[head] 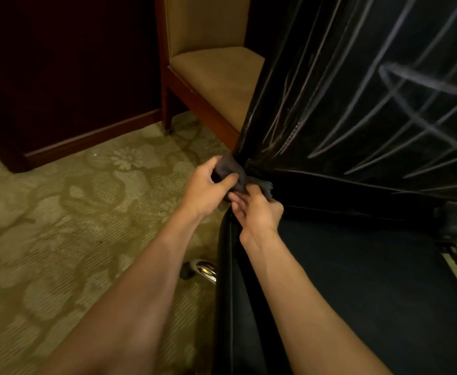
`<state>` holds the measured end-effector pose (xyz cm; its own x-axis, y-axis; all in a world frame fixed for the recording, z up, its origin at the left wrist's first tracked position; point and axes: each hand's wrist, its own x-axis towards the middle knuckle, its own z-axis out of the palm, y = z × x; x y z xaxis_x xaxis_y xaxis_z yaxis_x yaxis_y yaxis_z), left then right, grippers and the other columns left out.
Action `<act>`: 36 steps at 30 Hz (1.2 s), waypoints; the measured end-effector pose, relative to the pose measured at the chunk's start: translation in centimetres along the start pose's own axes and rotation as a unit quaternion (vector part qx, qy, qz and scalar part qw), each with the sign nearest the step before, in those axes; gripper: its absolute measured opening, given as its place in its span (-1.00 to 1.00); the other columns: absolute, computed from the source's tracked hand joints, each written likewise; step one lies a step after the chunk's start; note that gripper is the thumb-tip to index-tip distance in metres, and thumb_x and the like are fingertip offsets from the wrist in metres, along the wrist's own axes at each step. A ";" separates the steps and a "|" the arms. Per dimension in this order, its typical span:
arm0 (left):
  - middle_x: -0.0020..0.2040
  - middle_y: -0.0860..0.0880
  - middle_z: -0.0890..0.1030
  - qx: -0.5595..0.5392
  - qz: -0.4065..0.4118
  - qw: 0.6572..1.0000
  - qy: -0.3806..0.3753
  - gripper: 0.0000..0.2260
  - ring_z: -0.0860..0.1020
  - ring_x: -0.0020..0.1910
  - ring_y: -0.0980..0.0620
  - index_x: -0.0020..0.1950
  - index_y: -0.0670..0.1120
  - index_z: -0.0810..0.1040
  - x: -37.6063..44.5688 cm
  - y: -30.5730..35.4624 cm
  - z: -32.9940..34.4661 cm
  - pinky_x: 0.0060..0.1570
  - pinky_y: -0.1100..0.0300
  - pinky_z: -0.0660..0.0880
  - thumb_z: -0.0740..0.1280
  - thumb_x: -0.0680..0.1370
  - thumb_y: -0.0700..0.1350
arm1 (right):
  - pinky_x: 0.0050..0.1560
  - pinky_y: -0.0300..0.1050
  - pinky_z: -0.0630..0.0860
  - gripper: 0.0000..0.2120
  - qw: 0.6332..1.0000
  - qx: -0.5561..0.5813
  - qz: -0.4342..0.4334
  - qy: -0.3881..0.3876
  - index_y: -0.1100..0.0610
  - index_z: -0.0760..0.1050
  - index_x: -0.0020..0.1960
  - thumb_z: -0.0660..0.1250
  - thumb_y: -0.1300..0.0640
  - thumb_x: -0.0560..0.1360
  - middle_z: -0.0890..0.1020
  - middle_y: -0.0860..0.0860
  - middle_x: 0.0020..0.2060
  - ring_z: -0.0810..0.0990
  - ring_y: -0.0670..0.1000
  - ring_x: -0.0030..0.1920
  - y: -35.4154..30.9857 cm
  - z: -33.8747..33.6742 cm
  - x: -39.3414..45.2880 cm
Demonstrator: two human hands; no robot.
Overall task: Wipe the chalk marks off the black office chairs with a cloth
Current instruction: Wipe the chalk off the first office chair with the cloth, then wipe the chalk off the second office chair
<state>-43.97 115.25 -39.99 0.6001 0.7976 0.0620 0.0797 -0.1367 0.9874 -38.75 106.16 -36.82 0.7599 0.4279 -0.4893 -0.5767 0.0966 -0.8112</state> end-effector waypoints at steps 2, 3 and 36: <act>-0.03 0.06 0.69 -0.003 0.007 1.000 0.015 -0.84 0.65 0.03 0.11 0.07 0.04 0.58 -0.1 0.3 0.4 0.16 0.06 0.57 0.41 0.56 -0.19 | -0.42 -0.26 0.54 -0.89 1.000 -0.008 0.003 -0.008 0.24 0.57 0.02 0.34 0.20 0.59 0.70 0.15 -0.24 0.70 -0.01 -0.31 -0.2 -0.4 0.3; -0.04 0.05 0.69 -0.006 0.012 1.000 0.024 -0.86 0.65 0.02 0.11 0.06 0.03 0.58 -0.5 0.3 0.5 0.17 0.05 0.57 0.40 0.56 -0.18 | -0.41 -0.26 0.54 -0.89 1.000 -0.017 0.005 -0.009 0.24 0.57 0.02 0.35 0.19 0.59 0.70 0.16 -0.24 0.70 0.00 -0.31 -0.2 -0.8 0.2; -0.49 0.19 0.27 0.341 0.249 0.892 0.159 -0.72 0.30 -0.50 0.24 -0.09 -0.03 0.69 -25.9 3.7 -11.2 -0.50 0.17 0.35 0.39 0.53 0.17 | -0.55 -0.28 0.28 -0.91 0.961 -0.156 -0.164 -0.161 0.14 0.55 0.10 0.32 0.20 0.60 0.46 -0.06 -0.50 0.38 -0.11 -0.52 8.2 -9.5 -19.9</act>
<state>-68.14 100.68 -36.27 0.4483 0.6493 0.6144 0.3969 -0.7604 0.5140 -55.71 89.92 -36.75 0.7249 0.6805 -0.1070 -0.1653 0.0209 -0.9860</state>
